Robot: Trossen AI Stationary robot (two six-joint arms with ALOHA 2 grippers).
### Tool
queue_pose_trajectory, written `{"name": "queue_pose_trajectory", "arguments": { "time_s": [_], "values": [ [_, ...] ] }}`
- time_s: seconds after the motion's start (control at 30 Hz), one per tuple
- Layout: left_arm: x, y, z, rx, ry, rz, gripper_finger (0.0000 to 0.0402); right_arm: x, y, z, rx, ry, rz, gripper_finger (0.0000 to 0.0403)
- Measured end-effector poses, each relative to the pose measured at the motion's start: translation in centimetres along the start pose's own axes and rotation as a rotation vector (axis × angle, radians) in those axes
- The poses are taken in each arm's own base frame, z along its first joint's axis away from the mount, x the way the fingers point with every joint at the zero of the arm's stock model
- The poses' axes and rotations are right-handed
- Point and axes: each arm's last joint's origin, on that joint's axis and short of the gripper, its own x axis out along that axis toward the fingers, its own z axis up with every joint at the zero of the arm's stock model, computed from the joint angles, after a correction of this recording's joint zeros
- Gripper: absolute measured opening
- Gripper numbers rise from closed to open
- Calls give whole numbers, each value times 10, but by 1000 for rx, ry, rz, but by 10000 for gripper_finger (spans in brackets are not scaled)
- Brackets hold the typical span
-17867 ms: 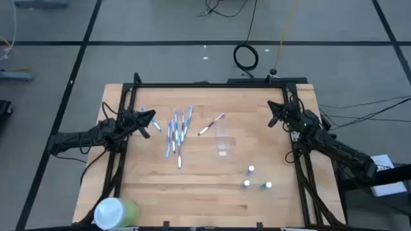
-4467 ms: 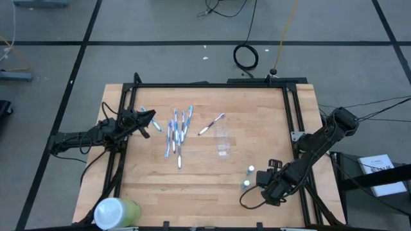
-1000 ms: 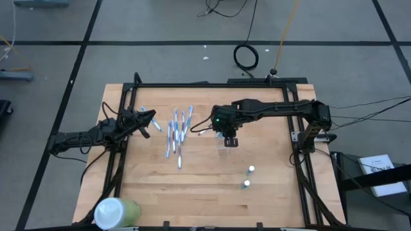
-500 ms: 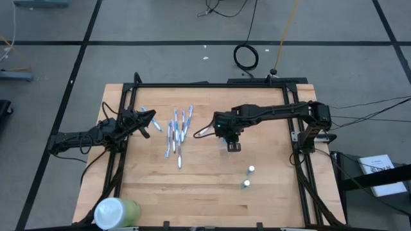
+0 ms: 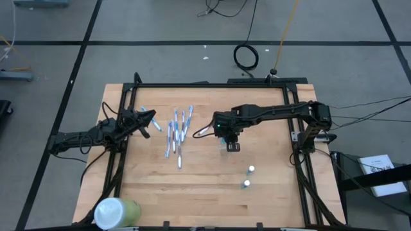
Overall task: Pick & Place toothbrushing station
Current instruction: Put the blue mouthwash into the transparent organizer
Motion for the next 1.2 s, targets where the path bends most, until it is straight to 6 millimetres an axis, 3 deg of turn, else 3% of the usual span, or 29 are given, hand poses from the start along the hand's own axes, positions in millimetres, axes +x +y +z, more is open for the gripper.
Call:
{"name": "queue_pose_trajectory", "arguments": {
  "time_s": [0.5,0.67,1.03,1.2],
  "values": [
    [0,0,0,0,0,0,47,22,0,-12,0,23,3,91],
    [0,0,0,0,0,0,47,25,0,-14,-21,18,3,109],
    [0,0,0,0,0,0,47,26,1,-15,8,25,3,156],
    [0,0,0,0,0,0,47,12,5,-16,-7,-14,-2,171]
  ]
}}
